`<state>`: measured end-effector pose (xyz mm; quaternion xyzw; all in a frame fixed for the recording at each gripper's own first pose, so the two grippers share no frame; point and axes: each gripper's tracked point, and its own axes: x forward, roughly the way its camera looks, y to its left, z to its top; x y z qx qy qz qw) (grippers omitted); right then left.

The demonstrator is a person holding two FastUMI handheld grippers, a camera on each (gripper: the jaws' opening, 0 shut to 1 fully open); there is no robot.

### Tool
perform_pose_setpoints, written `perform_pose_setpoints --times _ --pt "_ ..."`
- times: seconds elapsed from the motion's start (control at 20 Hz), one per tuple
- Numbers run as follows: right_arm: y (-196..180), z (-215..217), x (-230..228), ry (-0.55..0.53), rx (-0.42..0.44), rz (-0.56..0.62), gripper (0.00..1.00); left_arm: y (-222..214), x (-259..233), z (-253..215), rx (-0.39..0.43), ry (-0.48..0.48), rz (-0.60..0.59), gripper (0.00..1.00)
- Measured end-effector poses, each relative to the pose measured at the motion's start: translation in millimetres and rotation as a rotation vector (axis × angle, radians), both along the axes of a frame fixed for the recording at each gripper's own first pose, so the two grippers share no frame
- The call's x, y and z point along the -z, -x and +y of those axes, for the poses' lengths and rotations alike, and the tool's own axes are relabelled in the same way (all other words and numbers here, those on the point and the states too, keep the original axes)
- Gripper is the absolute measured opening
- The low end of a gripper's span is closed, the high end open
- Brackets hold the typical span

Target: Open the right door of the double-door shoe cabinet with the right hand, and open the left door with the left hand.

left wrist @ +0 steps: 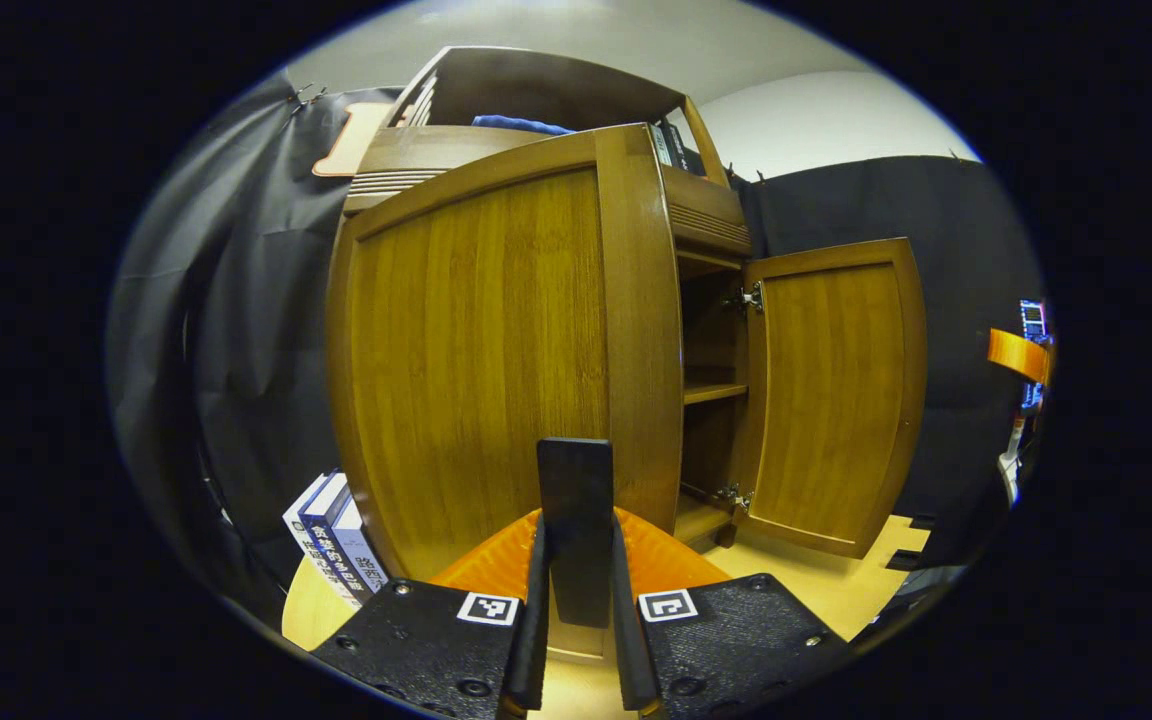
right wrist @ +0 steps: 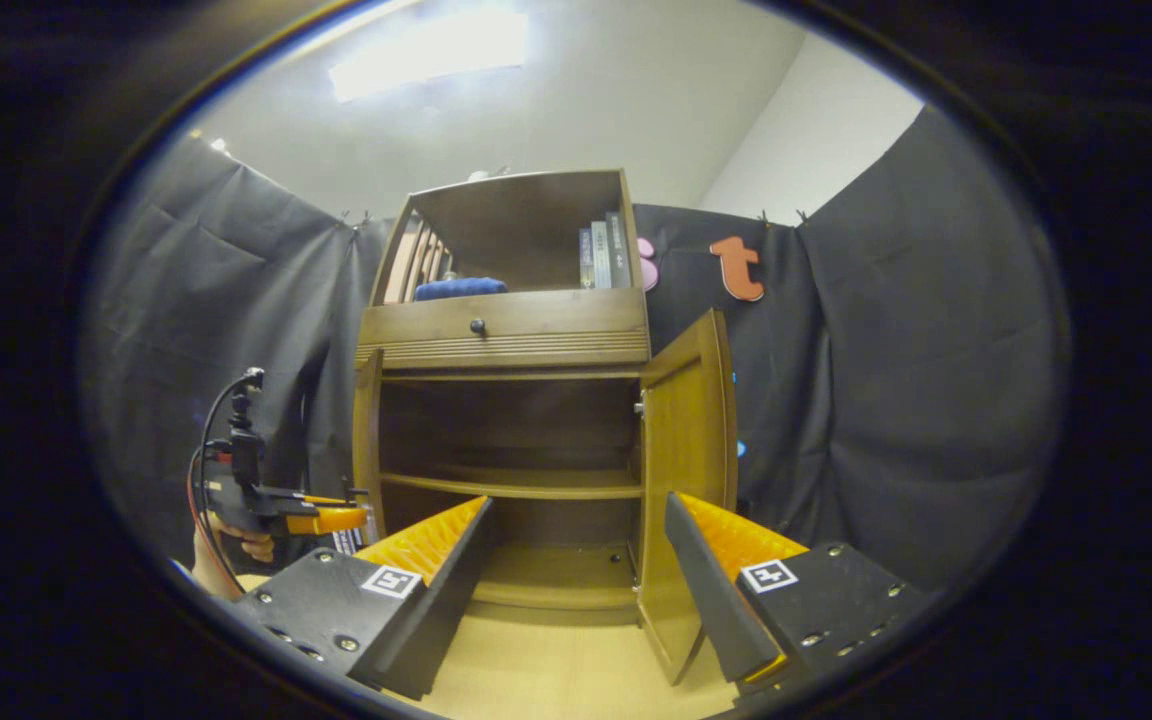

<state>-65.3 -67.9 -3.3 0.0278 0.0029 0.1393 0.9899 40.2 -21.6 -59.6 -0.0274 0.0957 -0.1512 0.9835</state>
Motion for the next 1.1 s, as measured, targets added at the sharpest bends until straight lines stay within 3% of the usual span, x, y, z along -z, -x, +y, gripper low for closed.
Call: perform_pose_setpoints --times 0.15,0.95,1.1 --pt "3 6 2 0.011 -0.005 0.008 1.0 11 -2 11 -0.008 0.027 0.001 0.3" --pt "12 56 6 0.029 -0.079 -0.004 1.0 45 -13 71 -0.143 -0.029 -0.02 0.25" --pt "14 64 9 0.028 -0.095 -0.004 1.0 40 -26 93 -0.218 -0.06 -0.06 0.26"
